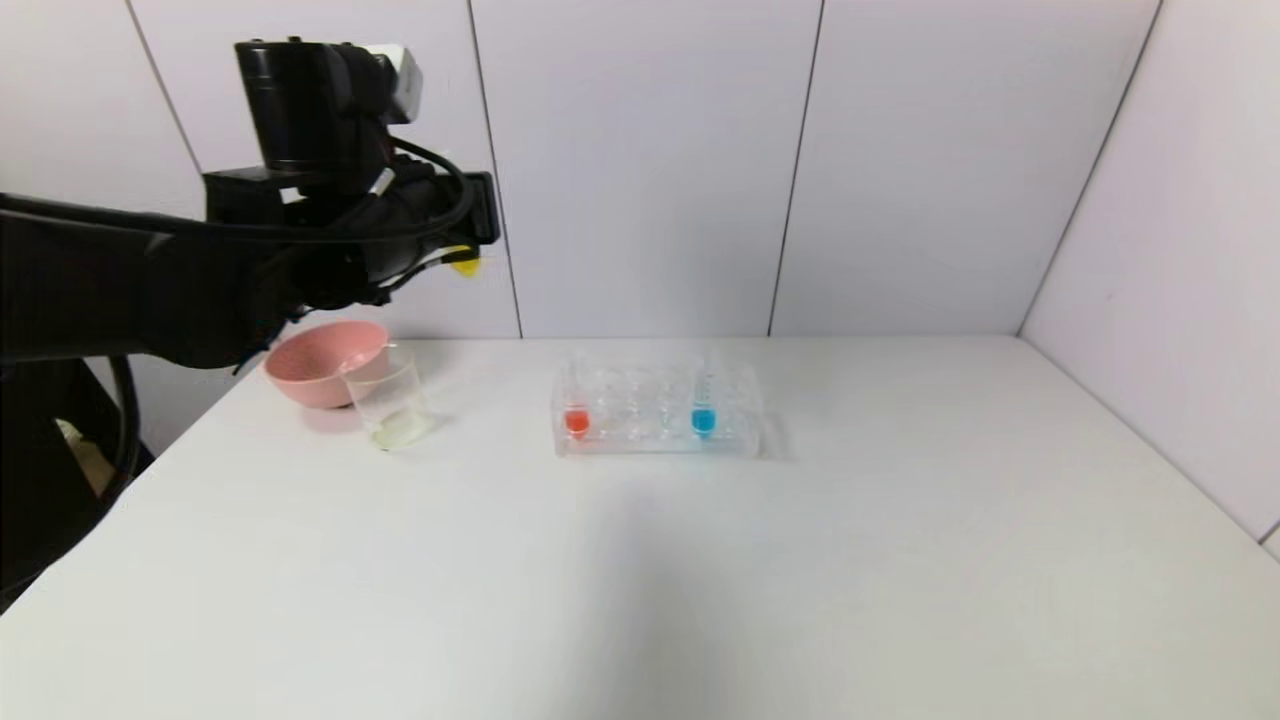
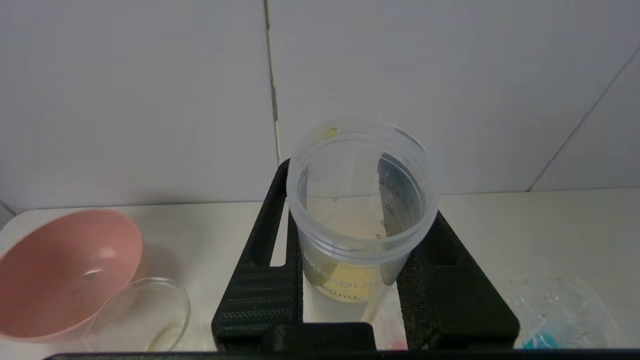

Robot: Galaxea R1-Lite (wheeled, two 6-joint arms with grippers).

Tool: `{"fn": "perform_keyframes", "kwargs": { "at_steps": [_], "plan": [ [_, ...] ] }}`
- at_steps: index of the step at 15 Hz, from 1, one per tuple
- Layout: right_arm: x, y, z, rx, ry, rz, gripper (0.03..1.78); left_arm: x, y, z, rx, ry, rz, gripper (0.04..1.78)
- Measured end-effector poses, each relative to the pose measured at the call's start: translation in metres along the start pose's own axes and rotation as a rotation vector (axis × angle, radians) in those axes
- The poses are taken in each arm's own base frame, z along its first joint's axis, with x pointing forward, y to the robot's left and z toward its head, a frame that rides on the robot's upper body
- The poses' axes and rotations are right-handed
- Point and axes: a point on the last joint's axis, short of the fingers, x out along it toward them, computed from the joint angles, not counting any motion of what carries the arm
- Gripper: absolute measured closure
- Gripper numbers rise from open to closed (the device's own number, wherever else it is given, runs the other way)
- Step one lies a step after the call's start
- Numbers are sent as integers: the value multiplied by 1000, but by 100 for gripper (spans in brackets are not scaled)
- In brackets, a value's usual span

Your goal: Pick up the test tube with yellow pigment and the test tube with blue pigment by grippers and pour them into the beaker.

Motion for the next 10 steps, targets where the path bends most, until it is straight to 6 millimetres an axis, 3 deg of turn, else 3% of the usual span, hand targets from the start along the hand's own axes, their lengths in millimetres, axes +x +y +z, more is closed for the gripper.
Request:
{"fn": "perform_keyframes", "kwargs": {
  "at_steps": [7, 10],
  "plan": [
    [0, 0, 0, 1, 0, 0, 10, -14, 108, 9, 2, 43, 100, 129],
    [0, 0, 0, 0, 0, 0, 10, -22, 144, 11, 0, 53, 115, 129]
  ]
}}
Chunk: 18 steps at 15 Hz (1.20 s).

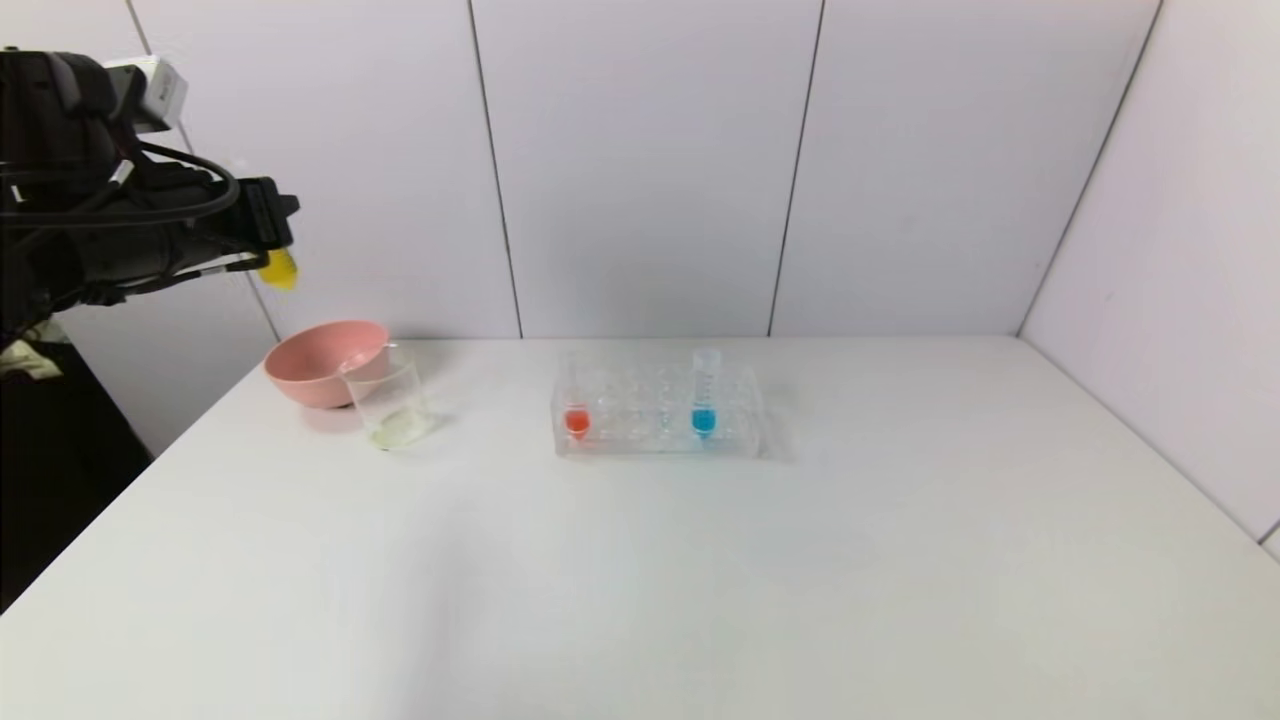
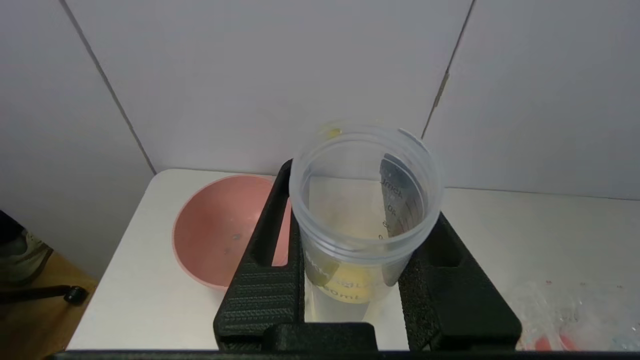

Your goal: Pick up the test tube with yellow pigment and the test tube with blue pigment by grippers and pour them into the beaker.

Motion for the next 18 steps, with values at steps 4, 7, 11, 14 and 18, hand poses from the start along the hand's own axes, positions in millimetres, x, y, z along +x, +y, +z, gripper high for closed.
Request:
{"fn": "perform_keyframes", "kwargs": {
  "at_steps": [4, 7, 11, 14, 18],
  "plan": [
    [0, 0, 0, 0, -1, -1, 10, -10, 46, 1, 34, 29, -4, 129],
    [0, 0, 0, 0, 0, 0, 10, -16, 64, -1, 106, 46, -25, 129],
    [0, 0, 0, 0, 0, -1, 10, -20, 66, -8, 143, 74, -75, 129],
    [0, 0, 0, 0, 0, 0, 10, -25, 71, -14, 159, 95, -62, 129],
    [0, 0, 0, 0, 0, 0, 10, -32, 72, -22, 239, 115, -86, 129]
  ]
}}
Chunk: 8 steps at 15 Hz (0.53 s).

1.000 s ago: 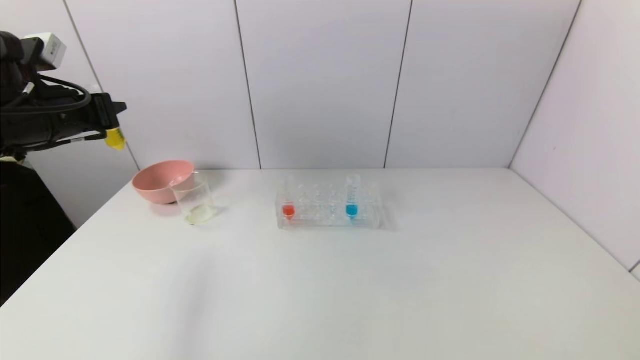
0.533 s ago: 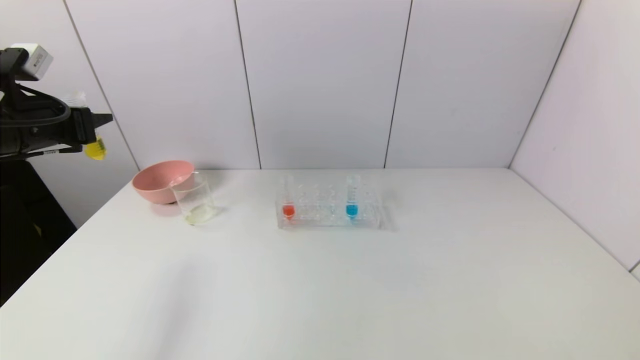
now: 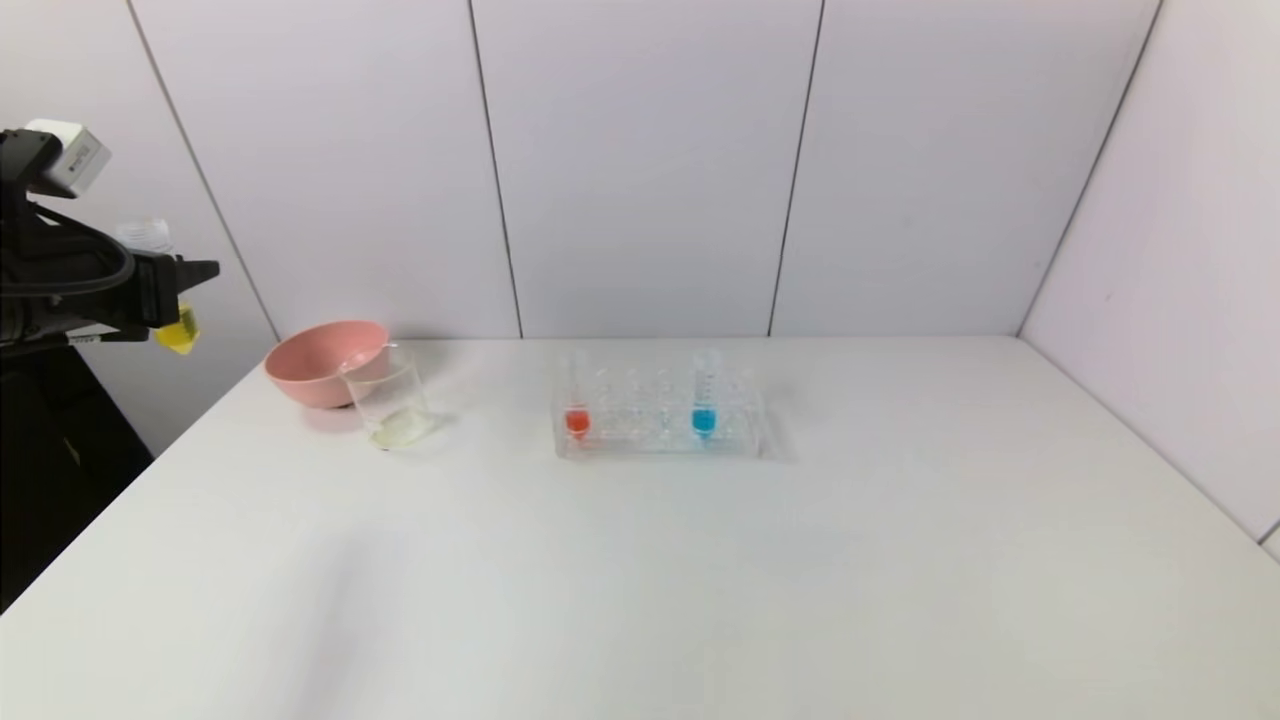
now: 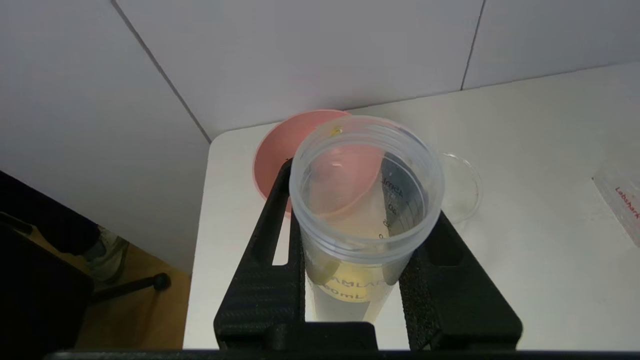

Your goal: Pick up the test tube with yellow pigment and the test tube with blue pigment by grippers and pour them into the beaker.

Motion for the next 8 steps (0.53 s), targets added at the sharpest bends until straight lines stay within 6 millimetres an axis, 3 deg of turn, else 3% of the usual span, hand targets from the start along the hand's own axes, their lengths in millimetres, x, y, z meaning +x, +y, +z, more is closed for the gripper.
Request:
{"fn": "perform_keyframes", "kwargs": {
  "at_steps": [8],
  "plan": [
    [0, 0, 0, 0, 0, 0, 10, 2, 1, 6, 27, -51, -153, 129]
  ]
}}
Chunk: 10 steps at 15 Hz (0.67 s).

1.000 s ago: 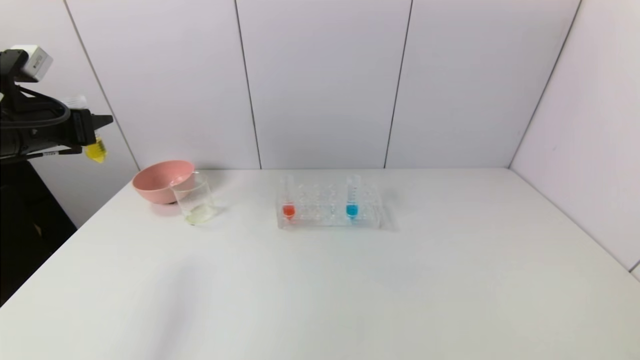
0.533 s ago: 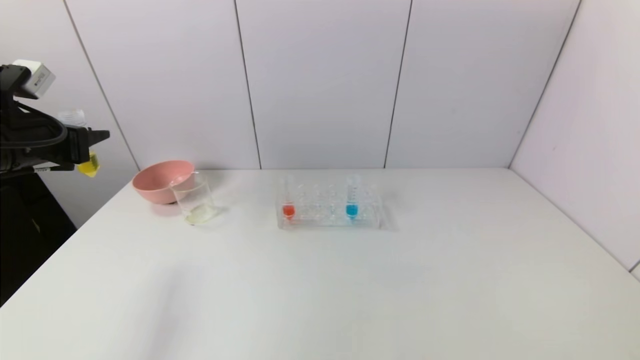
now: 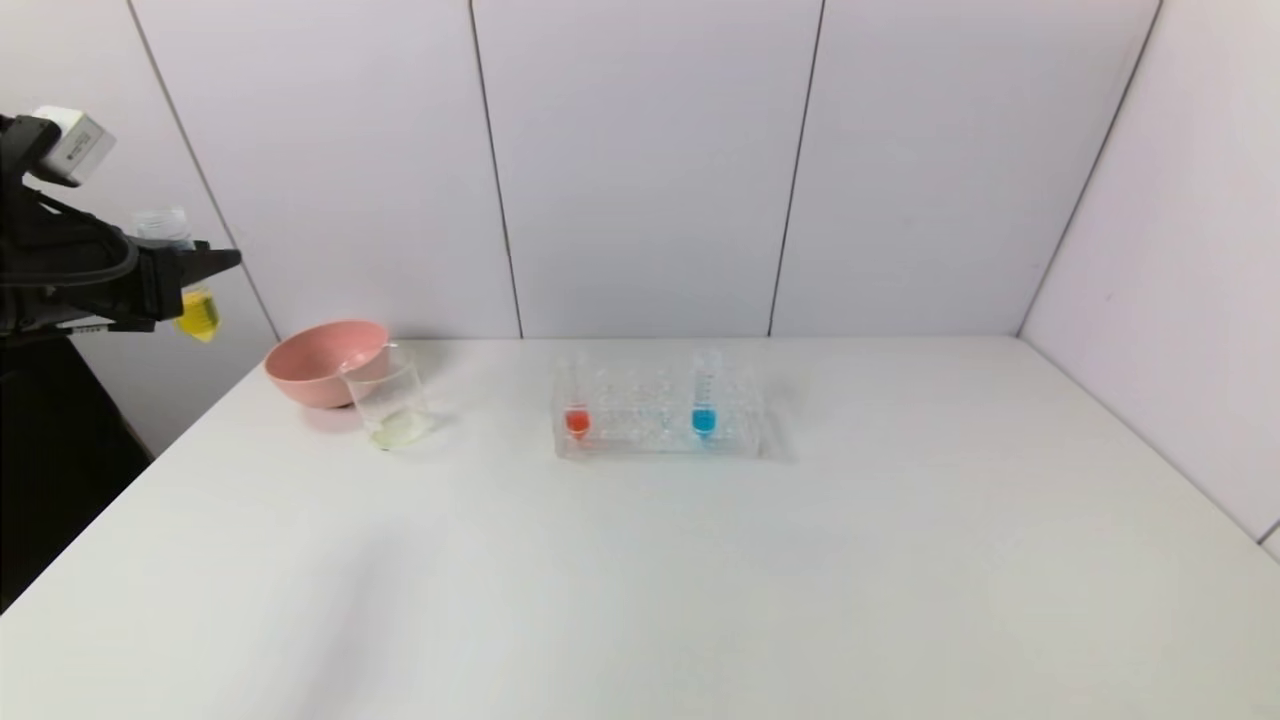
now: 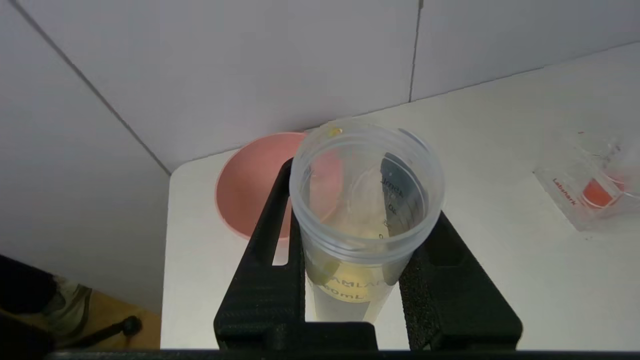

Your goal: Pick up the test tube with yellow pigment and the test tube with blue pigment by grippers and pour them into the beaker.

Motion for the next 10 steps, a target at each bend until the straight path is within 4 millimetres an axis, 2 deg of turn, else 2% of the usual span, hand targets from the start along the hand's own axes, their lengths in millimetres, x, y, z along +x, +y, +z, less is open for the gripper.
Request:
{"fn": "perform_keyframes", "kwargs": {
  "at_steps": [6, 10],
  "plan": [
    [0, 0, 0, 0, 0, 0, 10, 11, 9, -4, 76, 63, -89, 129],
    [0, 0, 0, 0, 0, 0, 10, 9, 16, 3, 166, 125, -111, 129]
  ]
}}
